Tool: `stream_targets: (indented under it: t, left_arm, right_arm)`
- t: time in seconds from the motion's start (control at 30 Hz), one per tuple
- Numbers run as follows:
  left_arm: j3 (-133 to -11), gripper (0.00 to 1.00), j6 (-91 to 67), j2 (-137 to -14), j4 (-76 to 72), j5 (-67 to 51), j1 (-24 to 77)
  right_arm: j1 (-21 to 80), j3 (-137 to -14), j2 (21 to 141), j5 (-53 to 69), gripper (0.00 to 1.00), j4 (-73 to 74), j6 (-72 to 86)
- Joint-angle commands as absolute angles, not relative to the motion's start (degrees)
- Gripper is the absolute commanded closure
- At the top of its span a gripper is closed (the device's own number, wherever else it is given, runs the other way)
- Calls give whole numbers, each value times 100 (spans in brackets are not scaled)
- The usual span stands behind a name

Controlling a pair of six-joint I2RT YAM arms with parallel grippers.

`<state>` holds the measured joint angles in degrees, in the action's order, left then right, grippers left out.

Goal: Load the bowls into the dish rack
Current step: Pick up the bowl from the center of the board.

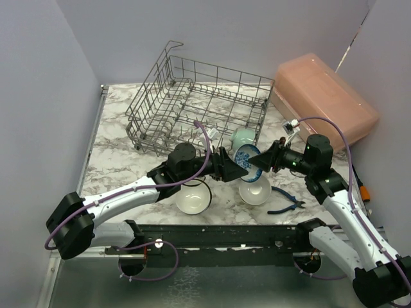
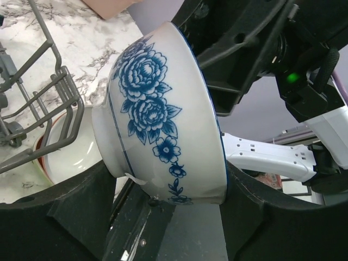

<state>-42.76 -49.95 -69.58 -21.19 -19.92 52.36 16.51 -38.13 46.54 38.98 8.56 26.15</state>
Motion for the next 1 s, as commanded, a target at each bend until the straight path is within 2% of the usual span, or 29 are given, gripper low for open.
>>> stream_targets:
  t: [0.0,0.07,0.13,0.23,0.5,0.63,0.8,0.97]
  left_arm:
    - [-4395,100,-4948,-6923,-2309,-1843,5239]
    - [-4383,100,-4944,-6898,-2304,-1814,5219]
    - [-4356,100,-4924,-6868,-2303,-1791,5196]
    - [-4333,100,-4894,-6802,-2310,-1742,5160]
    - [-4362,100,-4697,-6685,-2215,-1793,4977]
    - [-4590,100,-4510,-6763,-2015,-1977,4732]
    - [-4974,100,-4170,-6973,-1666,-2171,4358]
    - [-5511,100,-3674,-7301,-1167,-2273,4009]
  right_arm:
    - [1693,-3892,4627,4123,50,657,2621]
    - [1692,-3942,4645,4102,46,690,2604]
    - [1693,-3983,4621,4042,38,796,2560]
    - [1692,-3983,4563,3910,31,850,2547]
    - [1694,-3960,4318,3680,18,1056,2536]
    - [1690,-3943,4136,3481,7,1066,2575]
    - [1693,-4033,4065,3336,0,1116,2537]
    - [1694,-4066,4020,3180,0,1247,2540]
